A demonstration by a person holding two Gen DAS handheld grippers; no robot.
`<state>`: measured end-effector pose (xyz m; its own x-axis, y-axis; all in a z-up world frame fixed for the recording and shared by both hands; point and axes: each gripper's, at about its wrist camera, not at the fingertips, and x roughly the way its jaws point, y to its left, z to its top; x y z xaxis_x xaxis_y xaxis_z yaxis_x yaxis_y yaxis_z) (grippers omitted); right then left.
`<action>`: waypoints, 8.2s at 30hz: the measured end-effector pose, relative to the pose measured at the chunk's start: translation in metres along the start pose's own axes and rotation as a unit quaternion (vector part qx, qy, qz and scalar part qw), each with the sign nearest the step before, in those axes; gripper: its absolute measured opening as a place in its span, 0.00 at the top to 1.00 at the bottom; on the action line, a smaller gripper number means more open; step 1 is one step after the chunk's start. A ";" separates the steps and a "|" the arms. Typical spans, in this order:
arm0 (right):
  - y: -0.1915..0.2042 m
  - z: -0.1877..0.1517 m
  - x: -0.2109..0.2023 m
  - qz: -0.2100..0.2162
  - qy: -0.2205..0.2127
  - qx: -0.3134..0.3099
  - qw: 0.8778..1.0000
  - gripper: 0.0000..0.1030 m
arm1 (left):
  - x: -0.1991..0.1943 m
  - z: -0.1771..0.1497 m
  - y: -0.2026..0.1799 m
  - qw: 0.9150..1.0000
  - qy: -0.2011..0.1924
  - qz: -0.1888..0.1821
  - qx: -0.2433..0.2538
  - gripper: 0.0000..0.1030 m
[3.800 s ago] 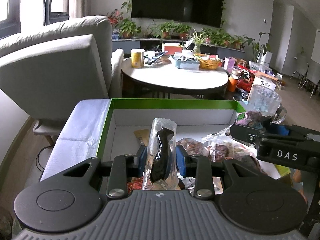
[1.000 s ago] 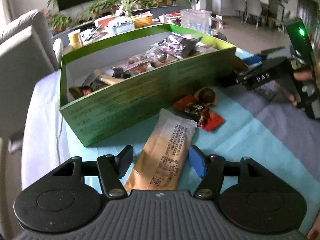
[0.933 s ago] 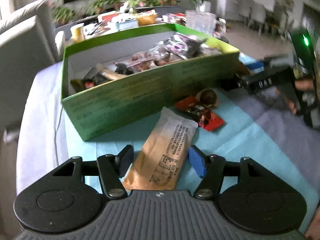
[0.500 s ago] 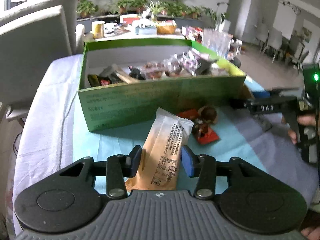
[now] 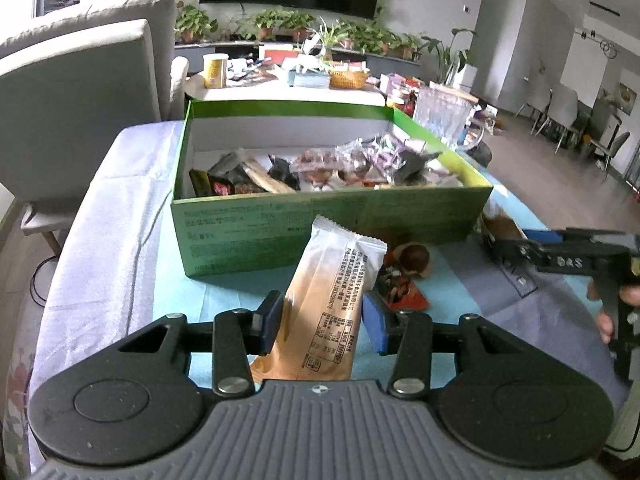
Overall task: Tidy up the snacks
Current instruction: 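Lower the pastry and brown-yellow bag into the green box with both tools, then grasp the red snack packet with the left tool, then grasp the round brown snack on a tray with the right tool, then drop the red packet into the box with the left tool while the right tool drops the round snack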
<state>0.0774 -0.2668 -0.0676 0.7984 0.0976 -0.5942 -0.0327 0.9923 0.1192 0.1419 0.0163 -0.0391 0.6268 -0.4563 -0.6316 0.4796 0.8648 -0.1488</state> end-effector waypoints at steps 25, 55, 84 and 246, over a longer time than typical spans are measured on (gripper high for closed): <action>0.020 -0.018 0.012 -0.039 0.030 -0.030 0.998 0.39 | -0.017 0.007 -0.006 1.000 -0.027 0.006 -0.008 0.60; 0.023 -0.011 0.001 -0.050 0.008 -0.015 0.999 0.48 | -0.016 0.002 -0.005 0.999 -0.025 0.008 -0.021 0.60; 0.057 0.076 0.006 0.038 -0.111 -0.025 0.993 0.49 | -0.008 0.075 -0.024 0.994 -0.111 0.021 0.007 0.60; 0.067 0.073 0.017 0.030 -0.110 -0.032 0.993 0.54 | 0.022 0.083 -0.010 0.993 -0.097 0.061 -0.029 0.75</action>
<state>0.1329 -0.2045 -0.0118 0.9060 0.1450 -0.3976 -0.1173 0.9887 0.0934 0.2018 -0.0202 0.0119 0.7871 -0.3751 -0.4896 0.3605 0.9239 -0.1282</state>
